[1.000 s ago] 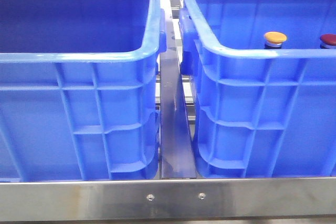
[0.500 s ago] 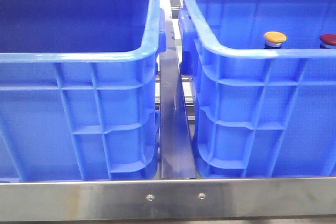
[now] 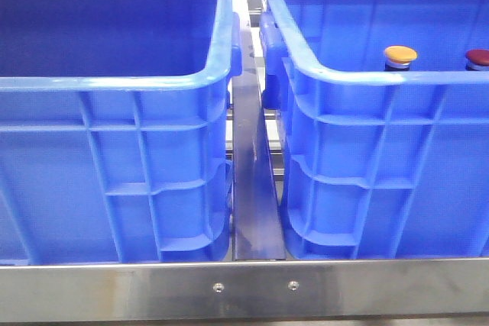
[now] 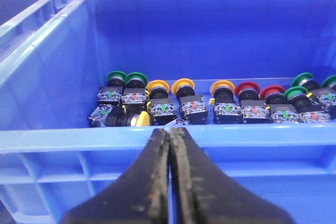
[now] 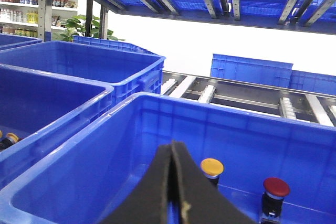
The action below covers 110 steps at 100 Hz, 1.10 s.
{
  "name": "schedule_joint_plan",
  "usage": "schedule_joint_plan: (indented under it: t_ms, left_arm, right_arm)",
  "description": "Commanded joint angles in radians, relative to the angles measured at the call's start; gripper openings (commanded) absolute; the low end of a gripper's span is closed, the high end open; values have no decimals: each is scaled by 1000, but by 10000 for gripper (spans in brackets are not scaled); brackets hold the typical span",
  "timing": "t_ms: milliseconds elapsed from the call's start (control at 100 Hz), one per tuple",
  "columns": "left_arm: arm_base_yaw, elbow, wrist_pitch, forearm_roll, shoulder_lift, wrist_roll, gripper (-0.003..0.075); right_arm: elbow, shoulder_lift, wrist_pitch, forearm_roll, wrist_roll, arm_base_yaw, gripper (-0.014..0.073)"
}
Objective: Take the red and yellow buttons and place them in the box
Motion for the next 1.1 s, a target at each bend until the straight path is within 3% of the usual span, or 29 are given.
schedule_joint_plan:
  t_ms: [0,360,540,640,740,980,1090]
  left_arm:
    - [1,18,-86,-1,-30,-10,-20]
    - [1,18,-86,-1,-30,-10,-20]
    - [1,18,-86,-1,-30,-10,-20]
    - [1,18,-86,-1,-30,-10,-20]
    - [1,18,-86,-1,-30,-10,-20]
    - [1,18,-86,-1,-30,-10,-20]
    - [1,18,-86,-1,-30,-10,-20]
  right_arm:
    - [-25,11,1,35,3,1,-102]
    - [-25,11,1,35,3,-3,-102]
    - [-24,11,-137,33,3,-3,-102]
    - [-27,11,-165,-81,29,0,-102]
    - [-27,11,-171,-361,278,15,-102]
    - [-25,11,-243,-1313,1324,51,-102]
    - [0,7,-328,-1627,1601,51,-102]
